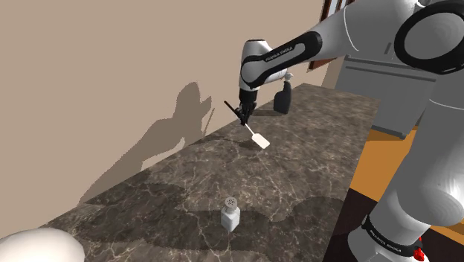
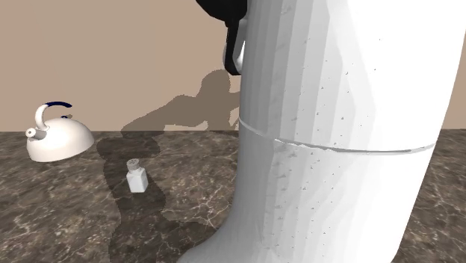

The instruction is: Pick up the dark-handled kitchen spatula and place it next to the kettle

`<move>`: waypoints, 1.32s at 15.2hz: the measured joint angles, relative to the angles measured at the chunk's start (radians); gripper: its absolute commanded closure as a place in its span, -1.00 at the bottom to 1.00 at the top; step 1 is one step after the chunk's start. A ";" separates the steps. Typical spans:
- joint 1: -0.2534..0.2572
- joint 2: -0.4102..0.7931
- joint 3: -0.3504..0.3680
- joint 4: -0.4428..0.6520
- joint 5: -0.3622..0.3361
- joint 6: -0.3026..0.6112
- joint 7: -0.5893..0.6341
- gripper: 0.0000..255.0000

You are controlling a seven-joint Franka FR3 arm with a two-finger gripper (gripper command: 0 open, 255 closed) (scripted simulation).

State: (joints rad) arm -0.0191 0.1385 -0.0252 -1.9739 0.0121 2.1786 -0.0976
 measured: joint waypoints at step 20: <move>-0.001 -0.070 -0.001 0.186 -0.003 -0.256 0.001 1.00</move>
State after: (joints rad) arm -0.0200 0.0689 -0.0264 -1.7877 0.0091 1.9228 -0.0961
